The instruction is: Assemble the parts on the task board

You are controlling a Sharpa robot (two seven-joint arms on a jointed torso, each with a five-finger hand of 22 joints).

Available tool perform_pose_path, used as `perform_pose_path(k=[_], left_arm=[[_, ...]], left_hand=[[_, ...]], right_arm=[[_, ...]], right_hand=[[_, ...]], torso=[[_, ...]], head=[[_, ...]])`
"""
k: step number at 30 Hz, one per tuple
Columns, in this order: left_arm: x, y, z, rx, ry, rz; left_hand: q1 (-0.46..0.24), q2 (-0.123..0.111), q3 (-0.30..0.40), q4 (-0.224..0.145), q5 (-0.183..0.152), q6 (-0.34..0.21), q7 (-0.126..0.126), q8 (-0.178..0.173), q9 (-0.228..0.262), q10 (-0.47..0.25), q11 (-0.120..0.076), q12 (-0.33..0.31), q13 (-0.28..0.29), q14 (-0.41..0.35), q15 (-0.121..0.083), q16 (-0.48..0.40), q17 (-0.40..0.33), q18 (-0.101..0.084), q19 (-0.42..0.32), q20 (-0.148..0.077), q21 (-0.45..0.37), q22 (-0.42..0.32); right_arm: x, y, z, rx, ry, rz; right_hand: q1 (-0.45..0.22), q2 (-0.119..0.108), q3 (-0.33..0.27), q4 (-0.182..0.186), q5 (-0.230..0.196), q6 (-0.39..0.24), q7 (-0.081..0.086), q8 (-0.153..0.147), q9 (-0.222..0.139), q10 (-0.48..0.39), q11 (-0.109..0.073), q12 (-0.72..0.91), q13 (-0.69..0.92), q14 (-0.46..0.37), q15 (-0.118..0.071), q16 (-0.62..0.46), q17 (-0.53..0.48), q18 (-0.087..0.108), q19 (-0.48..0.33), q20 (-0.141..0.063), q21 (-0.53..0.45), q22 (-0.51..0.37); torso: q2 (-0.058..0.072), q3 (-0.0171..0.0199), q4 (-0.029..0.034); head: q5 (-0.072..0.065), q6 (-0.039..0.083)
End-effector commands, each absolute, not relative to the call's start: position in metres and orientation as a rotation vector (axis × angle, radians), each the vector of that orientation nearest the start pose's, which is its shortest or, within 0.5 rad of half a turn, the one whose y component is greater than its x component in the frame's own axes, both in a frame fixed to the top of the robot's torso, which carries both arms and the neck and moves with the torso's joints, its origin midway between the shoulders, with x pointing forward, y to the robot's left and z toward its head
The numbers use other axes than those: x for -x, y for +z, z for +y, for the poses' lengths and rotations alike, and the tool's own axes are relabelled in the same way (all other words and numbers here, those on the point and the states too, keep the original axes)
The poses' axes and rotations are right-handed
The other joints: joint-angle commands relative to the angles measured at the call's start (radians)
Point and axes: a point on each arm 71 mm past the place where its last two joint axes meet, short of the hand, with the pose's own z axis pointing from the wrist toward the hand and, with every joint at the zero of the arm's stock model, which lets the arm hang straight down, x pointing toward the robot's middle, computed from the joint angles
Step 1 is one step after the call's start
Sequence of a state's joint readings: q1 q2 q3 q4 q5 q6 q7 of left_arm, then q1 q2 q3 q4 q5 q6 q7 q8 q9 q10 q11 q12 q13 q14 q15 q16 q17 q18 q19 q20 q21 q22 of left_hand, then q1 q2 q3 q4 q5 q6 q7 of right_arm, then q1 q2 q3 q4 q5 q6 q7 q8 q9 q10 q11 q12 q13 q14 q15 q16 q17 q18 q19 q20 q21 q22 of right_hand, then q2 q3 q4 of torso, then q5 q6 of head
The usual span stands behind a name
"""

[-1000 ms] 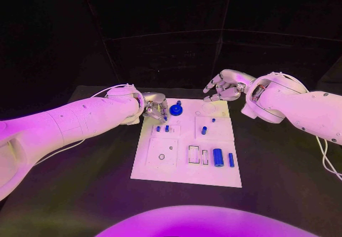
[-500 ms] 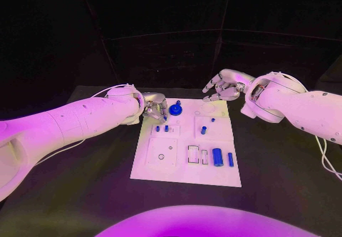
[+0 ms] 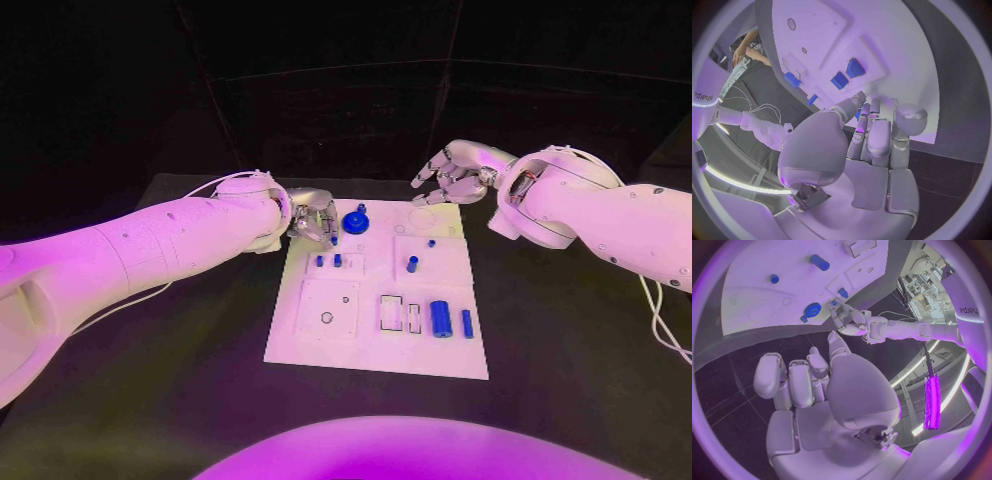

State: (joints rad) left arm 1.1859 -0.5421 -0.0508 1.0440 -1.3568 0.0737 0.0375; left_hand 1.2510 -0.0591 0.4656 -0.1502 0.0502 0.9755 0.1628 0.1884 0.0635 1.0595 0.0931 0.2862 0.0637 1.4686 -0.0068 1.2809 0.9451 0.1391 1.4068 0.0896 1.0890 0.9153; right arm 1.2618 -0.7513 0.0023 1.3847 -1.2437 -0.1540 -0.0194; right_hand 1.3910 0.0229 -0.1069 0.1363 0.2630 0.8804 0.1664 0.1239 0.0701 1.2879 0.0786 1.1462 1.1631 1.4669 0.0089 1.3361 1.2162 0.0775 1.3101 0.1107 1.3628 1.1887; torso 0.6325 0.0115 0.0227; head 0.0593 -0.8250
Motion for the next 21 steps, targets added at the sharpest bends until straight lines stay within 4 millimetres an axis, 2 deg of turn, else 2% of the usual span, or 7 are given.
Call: perform_pose_path(k=[1, 4, 8, 13, 15, 19, 21], left_arm=[[-0.547, -0.245, 0.177, -0.197, -0.638, 2.064], [-0.547, -0.245, 0.177, -0.194, -0.631, 2.068], [-0.547, -0.245, 0.180, -0.187, -0.623, 2.064], [-0.547, -0.244, 0.186, -0.177, -0.619, 2.049], [-0.548, -0.243, 0.190, -0.174, -0.623, 2.032], [-0.549, -0.236, 0.204, -0.126, -0.670, 1.959], [-0.550, -0.233, 0.209, -0.091, -0.701, 1.926]], left_hand=[[-0.004, -0.006, 0.005, -0.004, 0.001, -0.014, 0.001, -0.011, -0.001, -0.007, 0.001, -0.007, 0.001, -0.002, 0.007, 0.002, -0.002, -0.015, -0.002, 0.006, 0.000, -0.001], [-0.003, -0.011, 0.006, -0.008, 0.001, -0.039, 0.002, -0.027, -0.002, -0.017, 0.003, -0.014, 0.001, -0.003, 0.009, 0.001, -0.006, -0.015, -0.003, 0.008, 0.000, 0.000], [-0.002, -0.018, 0.003, -0.012, 0.001, -0.076, 0.003, -0.048, -0.001, -0.024, 0.003, -0.017, 0.003, -0.005, 0.009, 0.001, -0.013, -0.015, -0.004, 0.009, -0.001, 0.001], [0.004, -0.024, 0.001, -0.018, 0.001, -0.093, 0.005, -0.057, 0.000, -0.033, 0.004, -0.021, 0.003, -0.007, 0.010, -0.002, -0.022, -0.014, -0.006, 0.010, -0.003, 0.000], [0.007, -0.024, 0.001, -0.020, 0.001, -0.094, 0.007, -0.057, 0.001, -0.037, 0.006, -0.022, 0.002, -0.008, 0.011, -0.003, -0.023, -0.015, -0.006, 0.010, -0.002, 0.000], [0.019, -0.017, 0.011, -0.027, 0.004, -0.085, 0.013, -0.051, 0.004, -0.041, 0.012, -0.021, 0.003, -0.008, 0.015, -0.002, -0.025, -0.015, -0.006, 0.013, -0.003, 0.000], [0.022, -0.014, 0.015, -0.028, 0.005, -0.081, 0.014, -0.049, 0.005, -0.039, 0.012, -0.019, 0.004, -0.008, 0.015, -0.002, -0.026, -0.015, -0.007, 0.013, -0.004, -0.001]], right_arm=[[-0.523, -0.154, -0.189, 0.059, 0.786, 1.750], [-0.523, -0.154, -0.190, 0.056, 0.782, 1.751], [-0.523, -0.155, -0.192, 0.056, 0.778, 1.759], [-0.525, -0.155, -0.197, 0.045, 0.764, 1.755], [-0.526, -0.155, -0.199, 0.039, 0.759, 1.748], [-0.527, -0.156, -0.205, 0.038, 0.738, 1.739], [-0.527, -0.157, -0.207, 0.052, 0.722, 1.736]], right_hand=[[0.005, 0.006, -0.005, 0.003, 0.003, 0.000, 0.000, 0.005, -0.001, -0.008, -0.002, -0.002, -0.002, 0.030, -0.009, -0.004, -0.002, 0.009, -0.005, 0.000, -0.005, -0.002], [0.005, 0.005, -0.005, 0.003, 0.003, 0.000, 0.000, 0.005, -0.001, -0.012, -0.002, -0.007, -0.007, 0.027, -0.009, -0.013, -0.016, 0.012, -0.013, 0.000, -0.011, -0.013], [0.020, 0.015, -0.012, 0.011, 0.006, 0.008, -0.005, 0.013, 0.000, -0.056, -0.006, -0.093, -0.086, 0.001, -0.014, -0.097, -0.111, 0.025, -0.053, -0.004, -0.058, -0.080], [0.044, 0.023, -0.018, 0.021, 0.006, 0.010, -0.008, 0.015, -0.001, -0.211, -0.013, -0.401, -0.359, -0.020, -0.018, -0.194, -0.212, 0.042, -0.096, -0.011, -0.120, -0.166], [0.061, 0.027, -0.015, 0.025, 0.007, 0.018, -0.008, 0.019, 0.000, -0.258, -0.011, -0.494, -0.425, -0.035, -0.020, -0.257, -0.283, 0.048, -0.114, -0.011, -0.147, -0.203], [0.107, 0.032, 0.000, 0.023, -0.014, 0.046, 0.001, 0.027, 0.002, -0.329, 0.005, -0.674, -0.569, -0.032, -0.012, -0.302, -0.329, 0.050, -0.117, -0.007, -0.169, -0.229], [0.119, 0.027, 0.004, 0.027, -0.036, 0.050, 0.009, 0.023, -0.002, -0.293, 0.014, -0.736, -0.645, -0.025, -0.003, -0.309, -0.334, 0.052, -0.111, -0.004, -0.173, -0.231]], torso=[[-0.001, 0.0004, 0.0001], [0.000, -0.0004, 0.0006], [-0.001, 0.0002, 0.0007], [-0.001, 0.0003, 0.0011], [-0.002, 0.0001, 0.0002], [-0.003, -0.0020, -0.0006], [-0.003, -0.0021, -0.0010]], head=[[-0.001, -0.002], [-0.001, -0.002], [-0.002, -0.002], [-0.004, -0.001], [-0.006, -0.001], [-0.009, 0.003], [-0.012, 0.006]])
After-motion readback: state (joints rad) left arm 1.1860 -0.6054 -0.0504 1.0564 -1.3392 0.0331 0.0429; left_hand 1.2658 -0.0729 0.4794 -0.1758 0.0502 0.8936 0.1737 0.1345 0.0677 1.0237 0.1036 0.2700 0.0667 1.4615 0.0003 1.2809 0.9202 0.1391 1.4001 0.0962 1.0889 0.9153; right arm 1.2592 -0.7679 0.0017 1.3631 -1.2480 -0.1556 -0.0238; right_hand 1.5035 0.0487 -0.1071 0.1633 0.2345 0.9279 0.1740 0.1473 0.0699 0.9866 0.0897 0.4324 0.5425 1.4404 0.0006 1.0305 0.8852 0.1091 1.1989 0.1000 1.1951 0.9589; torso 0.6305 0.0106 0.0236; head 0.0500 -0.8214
